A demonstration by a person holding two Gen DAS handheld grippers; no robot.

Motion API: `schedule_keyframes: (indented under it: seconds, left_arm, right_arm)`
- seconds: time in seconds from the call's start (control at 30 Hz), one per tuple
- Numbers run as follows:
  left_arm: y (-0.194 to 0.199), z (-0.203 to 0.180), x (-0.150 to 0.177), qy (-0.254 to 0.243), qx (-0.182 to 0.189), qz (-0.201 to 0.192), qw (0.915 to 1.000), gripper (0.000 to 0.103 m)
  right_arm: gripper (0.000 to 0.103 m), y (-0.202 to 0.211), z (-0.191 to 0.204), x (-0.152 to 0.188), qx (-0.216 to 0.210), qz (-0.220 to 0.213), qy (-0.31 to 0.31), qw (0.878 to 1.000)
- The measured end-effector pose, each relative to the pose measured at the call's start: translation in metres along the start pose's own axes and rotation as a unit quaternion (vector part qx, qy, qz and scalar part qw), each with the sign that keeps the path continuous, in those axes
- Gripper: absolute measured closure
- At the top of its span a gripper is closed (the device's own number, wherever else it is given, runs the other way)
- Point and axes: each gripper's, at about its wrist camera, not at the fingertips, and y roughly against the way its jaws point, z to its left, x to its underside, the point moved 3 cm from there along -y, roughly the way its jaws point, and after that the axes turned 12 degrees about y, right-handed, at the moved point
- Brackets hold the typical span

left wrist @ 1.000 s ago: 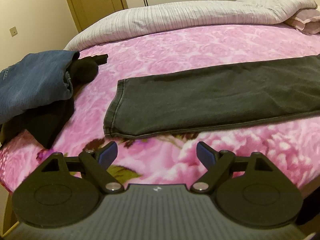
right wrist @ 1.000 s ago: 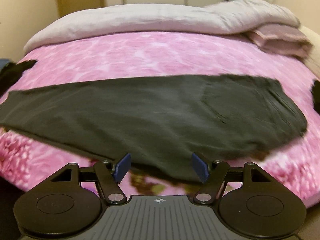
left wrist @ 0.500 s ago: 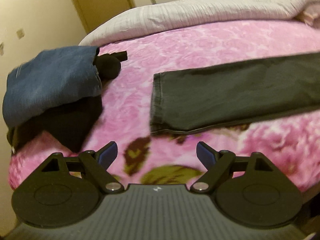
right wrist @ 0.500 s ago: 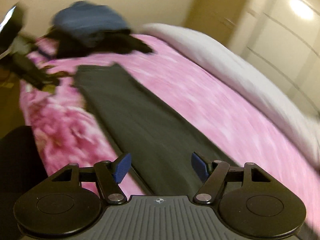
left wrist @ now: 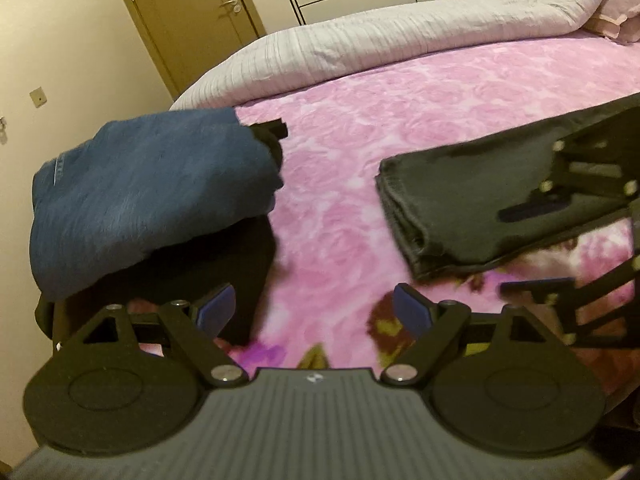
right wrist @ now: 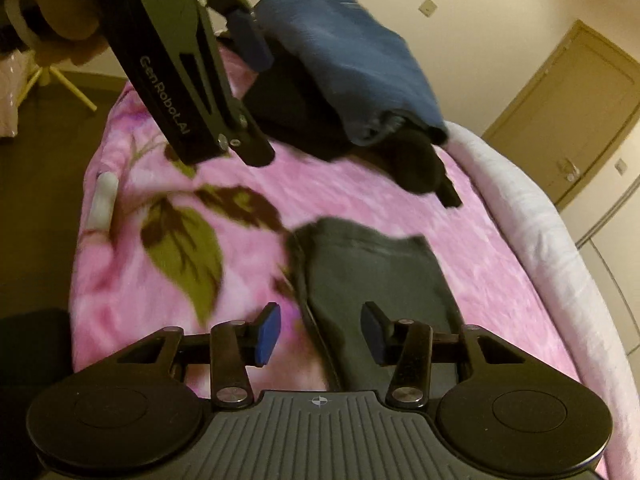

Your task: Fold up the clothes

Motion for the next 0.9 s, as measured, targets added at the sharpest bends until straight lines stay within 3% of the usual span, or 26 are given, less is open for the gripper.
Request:
schedule_keyframes:
  seconds: [0.2,0.23,0.33,0.47,0.53,0.67,0.8,0.9]
  left_arm:
    - [-0.009,0.007,0.011,-0.030,-0.004,0.003,0.9996,0.019]
    - [-0.009,0.007,0.012,-0.033,-0.003,0.002,0.9995,0.019]
    - [-0.008,0.006,0.011,-0.038,-0.001,0.000,0.9993,0.019]
    - [-0.001,-0.007,0.004,-0.053,0.004,-0.007,0.9986,0.019]
    - [0.005,-0.017,-0.002,-0.062,0.009,-0.015,0.9979,0.019]
    - [0.018,-0.052,-0.022,-0.078,0.040,-0.043,0.9952,0.019]
    - [0.030,-0.106,-0.046,-0.107,0.079,-0.067,0.9888,0.019]
    - [0.037,-0.150,-0.059,-0.136,0.114,-0.080,0.9809,0.019]
  right_arm:
    - [0.059,-0.033,0.001,-0.021,0.033,0.003,0.021,0.999]
    - [0.070,-0.037,0.000,-0.023,0.033,0.005,0.022,0.999]
    - [0.083,-0.039,-0.007,-0.023,0.030,0.000,0.007,1.000]
    - [0.088,-0.015,-0.040,-0.016,0.023,-0.032,-0.070,0.997]
    - [0.089,0.013,-0.072,-0.008,0.034,-0.058,-0.131,0.989]
    - [0.090,0.094,-0.143,0.039,0.085,-0.111,-0.269,0.953]
    - [0.090,0.201,-0.193,0.127,0.173,-0.141,-0.386,0.895]
    - [0.090,0.253,-0.198,0.207,0.227,-0.116,-0.457,0.852]
